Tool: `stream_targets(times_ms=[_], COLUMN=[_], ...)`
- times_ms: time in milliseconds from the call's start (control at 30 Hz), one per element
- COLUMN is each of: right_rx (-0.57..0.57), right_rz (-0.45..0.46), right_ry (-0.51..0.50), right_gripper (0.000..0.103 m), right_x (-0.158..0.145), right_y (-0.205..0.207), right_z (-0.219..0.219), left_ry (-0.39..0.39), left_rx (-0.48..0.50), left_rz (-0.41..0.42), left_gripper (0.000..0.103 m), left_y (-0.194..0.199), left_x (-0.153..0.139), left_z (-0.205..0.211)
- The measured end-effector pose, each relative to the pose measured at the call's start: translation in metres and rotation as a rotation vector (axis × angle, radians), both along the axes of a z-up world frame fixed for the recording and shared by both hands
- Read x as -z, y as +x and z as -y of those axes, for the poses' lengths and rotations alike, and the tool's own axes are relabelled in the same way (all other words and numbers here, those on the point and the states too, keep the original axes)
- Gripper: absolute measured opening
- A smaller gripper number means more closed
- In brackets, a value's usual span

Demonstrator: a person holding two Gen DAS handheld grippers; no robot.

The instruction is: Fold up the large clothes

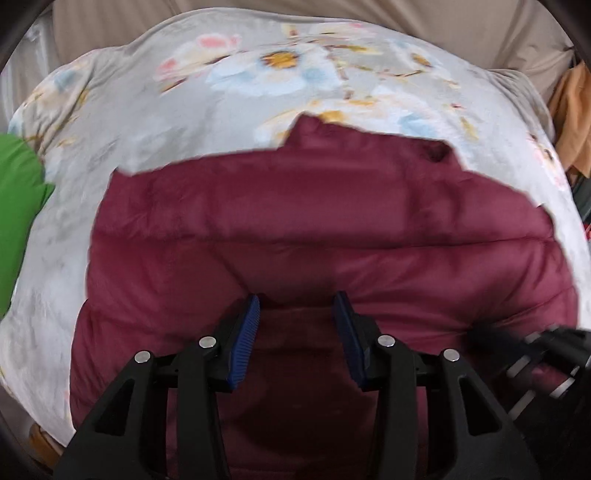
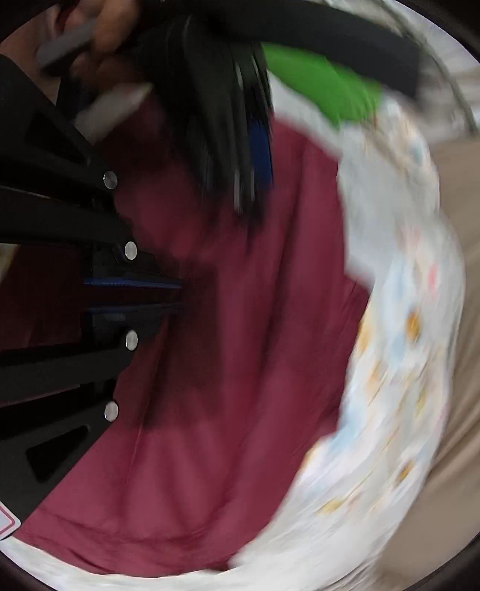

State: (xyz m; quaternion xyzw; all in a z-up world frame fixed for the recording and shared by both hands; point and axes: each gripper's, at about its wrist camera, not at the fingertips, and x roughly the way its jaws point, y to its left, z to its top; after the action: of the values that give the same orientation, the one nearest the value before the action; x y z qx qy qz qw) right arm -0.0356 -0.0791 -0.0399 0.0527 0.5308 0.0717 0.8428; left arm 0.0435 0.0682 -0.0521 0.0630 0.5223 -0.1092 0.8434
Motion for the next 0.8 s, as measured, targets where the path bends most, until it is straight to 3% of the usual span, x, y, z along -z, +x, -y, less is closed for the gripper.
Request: stream_targets(times_ms=[200, 300, 433, 567, 700, 767, 800], right_rx=[0.378, 0.51, 0.469, 0.345, 0.249, 0.237, 0.244], right_rz=[-0.039, -0.053, 0.019, 0.077, 0.065, -0.001, -0.039], right_ry=[0.05, 0.013, 0.0, 0.063, 0.046, 0.036, 0.03], right_gripper=[0.0, 0.0, 0.008, 0.008, 0.008, 0.007, 0.002], right_x=[0.017, 0.012, -0.019, -0.037, -0.027, -0.004, 0.009], right_y=[-0.057, -0.079, -0.059, 0.001, 0.045, 0.063, 0.07], right_z=[0.132, 0.167, 0.148, 0.098, 0.062, 0.054, 0.055], left_ry=[0.076, 0.125, 0.076, 0.048, 0.052, 0.065, 0.067], left_rx=[-0.227, -0.313, -0.312, -0.252, -0.22, -0.208, -0.211], left_rz=[0.023, 0.035, 0.059, 0.063, 0.06, 0.044, 0.035], left_gripper=[0.042, 0.039, 0.04, 0.04, 0.04, 0.04, 0.04], left_y=[0.001, -0.004, -0.005, 0.006, 0.008, 0.012, 0.013], left_x=[0.0, -0.011, -0.032, -0.037, -0.032, -0.025, -0.021], left_z=[-0.082, -0.11, -0.105, -0.07, -0.048, -0.043, -0.043])
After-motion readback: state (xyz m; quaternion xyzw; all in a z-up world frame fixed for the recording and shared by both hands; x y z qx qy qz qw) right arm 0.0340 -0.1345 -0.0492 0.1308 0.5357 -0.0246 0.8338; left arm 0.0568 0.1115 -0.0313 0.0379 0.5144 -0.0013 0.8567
